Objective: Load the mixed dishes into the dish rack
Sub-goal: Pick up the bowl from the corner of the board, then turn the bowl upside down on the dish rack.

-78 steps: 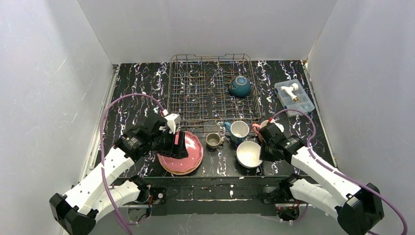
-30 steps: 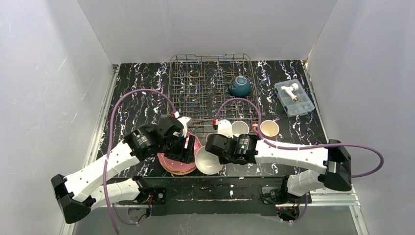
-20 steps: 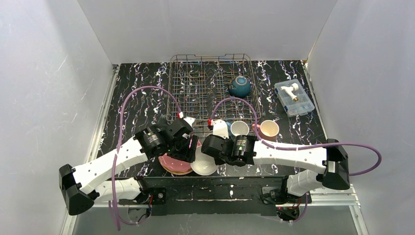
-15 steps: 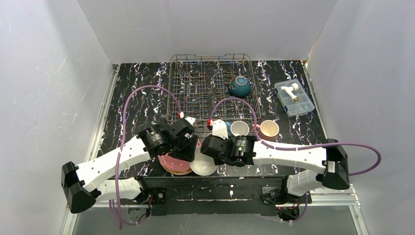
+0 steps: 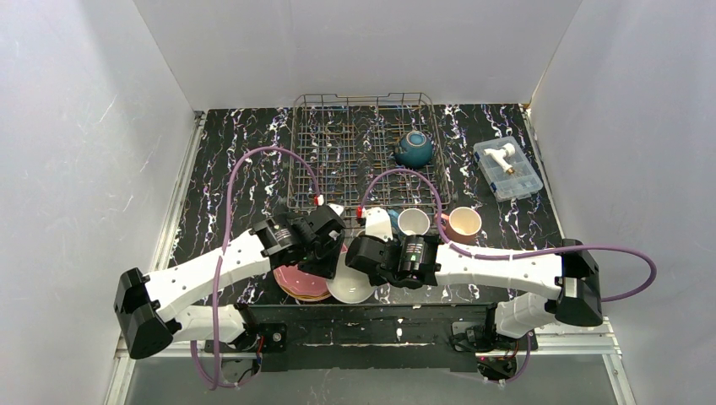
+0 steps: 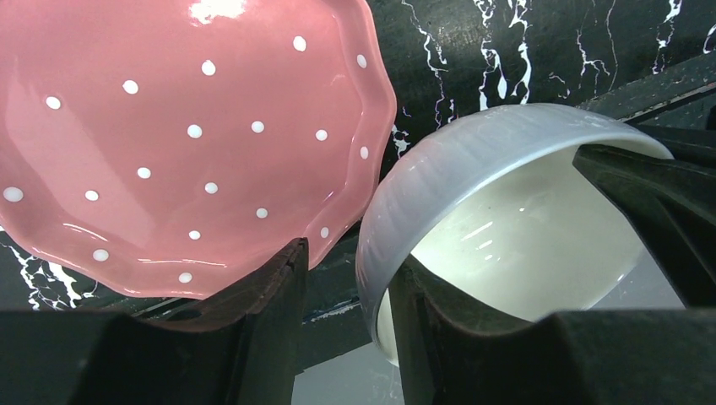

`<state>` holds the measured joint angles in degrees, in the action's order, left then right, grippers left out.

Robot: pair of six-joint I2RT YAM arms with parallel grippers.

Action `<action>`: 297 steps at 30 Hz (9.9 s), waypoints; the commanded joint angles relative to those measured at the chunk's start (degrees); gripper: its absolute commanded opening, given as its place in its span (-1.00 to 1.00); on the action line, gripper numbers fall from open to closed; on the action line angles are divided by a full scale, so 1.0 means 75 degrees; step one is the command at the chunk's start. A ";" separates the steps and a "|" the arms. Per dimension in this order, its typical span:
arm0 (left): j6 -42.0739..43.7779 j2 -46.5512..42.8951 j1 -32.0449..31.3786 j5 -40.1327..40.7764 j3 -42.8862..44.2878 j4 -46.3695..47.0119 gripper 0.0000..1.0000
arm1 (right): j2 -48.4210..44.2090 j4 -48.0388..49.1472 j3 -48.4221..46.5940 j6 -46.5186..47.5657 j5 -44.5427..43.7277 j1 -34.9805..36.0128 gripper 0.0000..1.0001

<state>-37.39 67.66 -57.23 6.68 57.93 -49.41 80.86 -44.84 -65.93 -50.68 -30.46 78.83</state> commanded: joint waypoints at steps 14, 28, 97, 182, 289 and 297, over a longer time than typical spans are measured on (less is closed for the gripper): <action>-0.0053 0.0082 -0.0109 -0.0036 0.0156 0.0151 -1.00 | -0.0245 0.0394 -0.0440 -0.0233 -0.0389 0.0095 -0.97; -0.0011 -0.0407 -0.0103 0.0010 0.0108 0.0348 -1.00 | -0.1091 0.0939 0.0272 -0.0146 -0.0180 0.0095 -0.38; -0.0243 -0.2072 0.3228 -0.5100 -0.0724 0.2402 -1.00 | -0.4686 0.7809 0.4508 -0.2468 0.3346 -0.1982 0.97; 0.1586 -0.3009 0.3248 -0.2096 -0.0473 0.0205 -0.09 | -0.1623 0.2937 -0.1122 0.2247 0.0776 -0.3485 -0.97; 0.2102 -0.3501 0.3248 -0.2698 -0.1467 0.0951 -0.28 | 0.6189 0.1355 -0.5917 0.7442 -0.4111 -0.5197 -0.97; 0.2102 -0.3473 0.3245 -0.2718 -0.1466 0.0951 -0.28 | 0.6256 0.1402 -0.5731 0.7452 -0.4142 -0.5355 -0.97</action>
<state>-22.50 41.54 -32.84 -12.93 47.31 -42.37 127.90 -36.07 -107.57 4.12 -57.54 39.53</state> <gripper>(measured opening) 0.362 0.820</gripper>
